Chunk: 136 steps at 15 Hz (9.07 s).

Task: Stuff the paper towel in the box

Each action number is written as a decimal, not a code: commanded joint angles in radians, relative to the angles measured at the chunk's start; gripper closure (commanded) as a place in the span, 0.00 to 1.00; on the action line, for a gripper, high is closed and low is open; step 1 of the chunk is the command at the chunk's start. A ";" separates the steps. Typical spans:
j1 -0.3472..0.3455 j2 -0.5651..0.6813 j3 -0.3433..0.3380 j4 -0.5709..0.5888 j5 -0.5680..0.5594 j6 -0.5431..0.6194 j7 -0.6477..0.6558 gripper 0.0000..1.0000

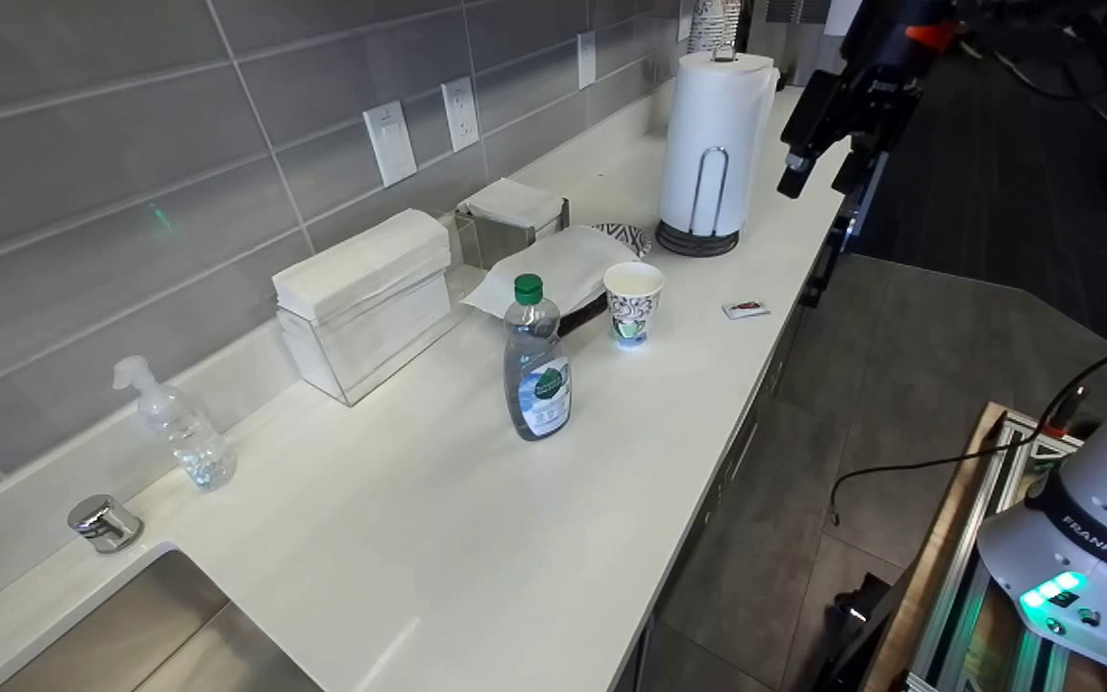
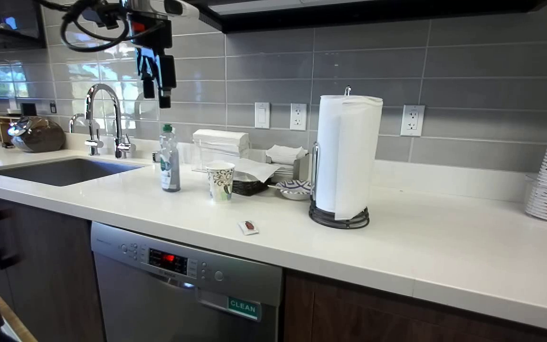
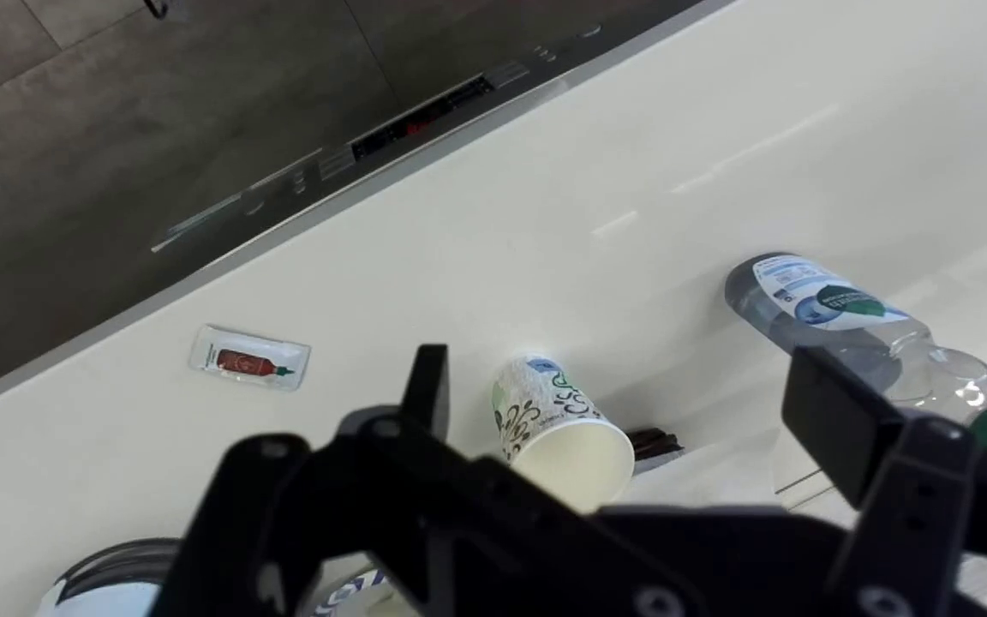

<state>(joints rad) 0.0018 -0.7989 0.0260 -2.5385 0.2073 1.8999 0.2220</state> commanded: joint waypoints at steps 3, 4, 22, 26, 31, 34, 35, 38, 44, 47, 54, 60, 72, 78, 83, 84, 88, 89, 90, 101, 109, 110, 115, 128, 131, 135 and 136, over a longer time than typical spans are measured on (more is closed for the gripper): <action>0.022 0.289 0.057 0.144 -0.025 0.143 -0.067 0.00; 0.018 0.345 0.063 0.182 -0.046 0.164 -0.078 0.00; 0.038 0.975 0.040 0.648 -0.127 0.461 -0.243 0.00; 0.038 0.968 0.038 0.650 -0.127 0.461 -0.243 0.00; 0.041 1.030 0.047 0.678 -0.116 0.491 -0.262 0.00; 0.048 1.086 0.045 0.702 -0.145 0.541 -0.253 0.00; 0.051 1.103 0.042 0.710 -0.157 0.566 -0.249 0.00; 0.051 1.160 0.046 0.742 -0.155 0.614 -0.255 0.00; 0.057 1.238 0.045 0.788 -0.159 0.601 -0.246 0.00; 0.062 1.253 0.040 0.793 -0.165 0.579 -0.235 0.00; 0.077 1.233 0.028 0.799 -0.194 0.479 -0.207 0.00; 0.084 1.238 0.024 0.823 -0.223 0.412 -0.192 0.00; 0.089 1.270 0.015 0.814 -0.239 0.415 -0.176 0.00; 0.099 1.279 0.011 0.810 -0.248 0.404 -0.168 0.00; 0.099 1.285 0.005 0.809 -0.250 0.403 -0.146 0.00; 0.099 1.288 0.003 0.808 -0.250 0.409 -0.141 0.00; 0.094 1.305 0.003 0.809 -0.242 0.424 -0.138 0.00; 0.092 1.310 0.004 0.810 -0.240 0.427 -0.143 0.00; 0.094 1.315 0.001 0.811 -0.243 0.427 -0.138 0.00; 0.107 1.298 0.001 0.813 -0.259 0.406 -0.141 0.00; 0.151 1.223 0.001 0.798 -0.305 0.400 -0.122 0.00; 0.154 1.214 -0.001 0.796 -0.314 0.400 -0.115 0.00; 0.153 1.152 0.001 0.781 -0.326 0.397 -0.089 0.00; 0.133 0.876 0.014 0.478 -0.330 0.670 -0.051 0.00; 0.129 0.797 0.012 0.390 -0.358 0.698 -0.003 0.00; 0.098 0.691 0.018 0.315 -0.420 0.691 0.090 0.00; 0.086 0.667 0.021 0.305 -0.433 0.683 0.102 0.00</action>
<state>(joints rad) 0.1206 -0.0355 0.0351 -2.1493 -0.1665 2.5712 0.2537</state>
